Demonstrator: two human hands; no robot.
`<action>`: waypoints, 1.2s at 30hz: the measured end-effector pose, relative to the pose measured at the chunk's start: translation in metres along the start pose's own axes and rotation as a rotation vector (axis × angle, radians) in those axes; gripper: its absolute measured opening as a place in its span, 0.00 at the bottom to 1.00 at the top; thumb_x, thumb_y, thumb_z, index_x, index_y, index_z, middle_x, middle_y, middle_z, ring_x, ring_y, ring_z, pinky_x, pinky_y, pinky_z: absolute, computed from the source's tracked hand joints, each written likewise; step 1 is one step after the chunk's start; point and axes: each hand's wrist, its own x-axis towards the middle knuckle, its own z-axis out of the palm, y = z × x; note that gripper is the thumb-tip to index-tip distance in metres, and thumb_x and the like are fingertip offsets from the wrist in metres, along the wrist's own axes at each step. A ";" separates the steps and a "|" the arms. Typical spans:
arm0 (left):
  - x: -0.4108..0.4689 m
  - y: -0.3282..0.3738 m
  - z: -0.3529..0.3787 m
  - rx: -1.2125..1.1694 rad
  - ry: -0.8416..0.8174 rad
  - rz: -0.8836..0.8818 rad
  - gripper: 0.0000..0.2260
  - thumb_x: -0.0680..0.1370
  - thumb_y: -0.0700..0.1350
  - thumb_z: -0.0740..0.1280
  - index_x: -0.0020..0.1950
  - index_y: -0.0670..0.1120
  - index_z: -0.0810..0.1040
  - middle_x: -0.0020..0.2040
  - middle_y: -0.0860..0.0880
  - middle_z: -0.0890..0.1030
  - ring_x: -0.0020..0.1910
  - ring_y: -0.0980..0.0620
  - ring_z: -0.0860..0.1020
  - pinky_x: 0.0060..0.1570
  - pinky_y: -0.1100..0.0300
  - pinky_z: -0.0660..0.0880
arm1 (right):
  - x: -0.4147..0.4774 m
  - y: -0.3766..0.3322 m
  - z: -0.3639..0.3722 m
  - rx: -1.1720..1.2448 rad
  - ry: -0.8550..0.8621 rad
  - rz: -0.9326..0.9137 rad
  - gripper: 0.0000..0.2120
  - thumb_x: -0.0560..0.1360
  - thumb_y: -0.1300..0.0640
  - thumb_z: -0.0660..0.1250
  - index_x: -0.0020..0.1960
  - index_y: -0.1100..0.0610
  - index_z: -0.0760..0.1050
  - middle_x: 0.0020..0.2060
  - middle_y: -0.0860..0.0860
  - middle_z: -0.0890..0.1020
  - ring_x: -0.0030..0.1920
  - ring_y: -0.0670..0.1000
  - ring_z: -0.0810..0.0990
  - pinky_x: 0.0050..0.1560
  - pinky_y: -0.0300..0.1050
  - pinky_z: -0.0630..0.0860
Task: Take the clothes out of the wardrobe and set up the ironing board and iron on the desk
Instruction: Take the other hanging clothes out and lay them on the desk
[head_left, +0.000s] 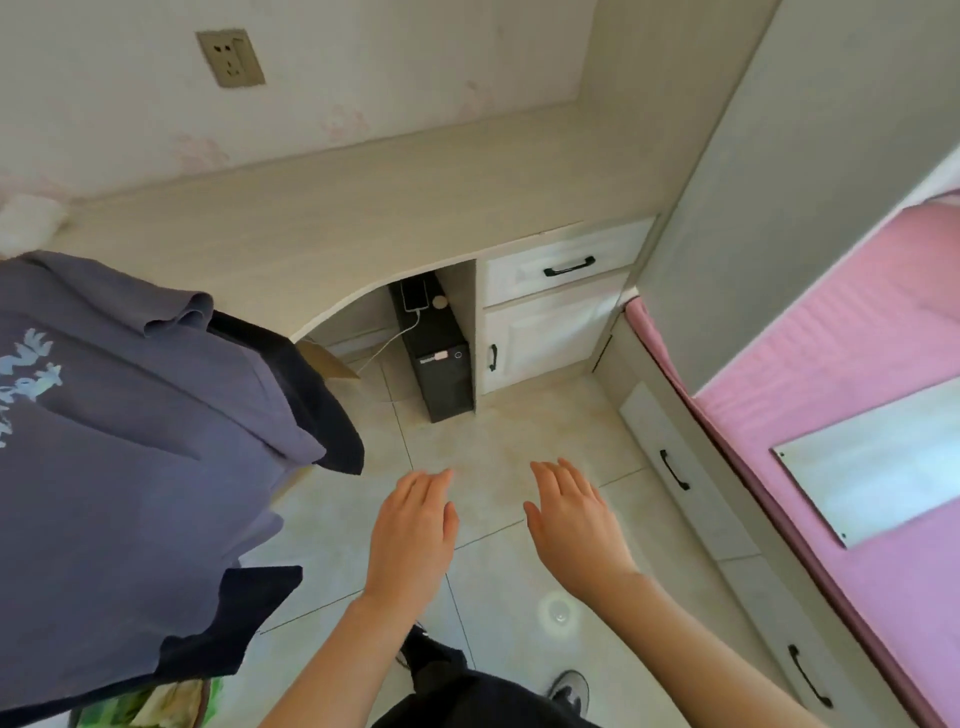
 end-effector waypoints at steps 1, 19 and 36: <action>-0.002 0.016 0.007 -0.002 -0.011 0.011 0.18 0.81 0.48 0.59 0.71 0.47 0.69 0.64 0.51 0.76 0.66 0.53 0.70 0.63 0.61 0.72 | -0.013 0.015 -0.003 0.001 0.007 0.025 0.25 0.81 0.49 0.56 0.74 0.59 0.61 0.71 0.54 0.69 0.74 0.56 0.61 0.72 0.48 0.59; -0.003 0.283 0.123 -0.015 -0.222 0.523 0.19 0.82 0.47 0.57 0.73 0.46 0.67 0.72 0.51 0.69 0.75 0.52 0.60 0.73 0.58 0.59 | -0.183 0.231 -0.045 0.079 0.158 0.523 0.28 0.81 0.48 0.56 0.76 0.58 0.55 0.75 0.53 0.62 0.77 0.55 0.53 0.75 0.47 0.51; 0.176 0.418 0.157 -0.038 -0.225 0.686 0.19 0.81 0.45 0.58 0.72 0.44 0.68 0.71 0.48 0.71 0.74 0.49 0.62 0.73 0.56 0.58 | -0.082 0.385 -0.117 0.104 0.221 0.676 0.25 0.81 0.51 0.55 0.75 0.60 0.57 0.73 0.53 0.65 0.76 0.56 0.56 0.74 0.49 0.57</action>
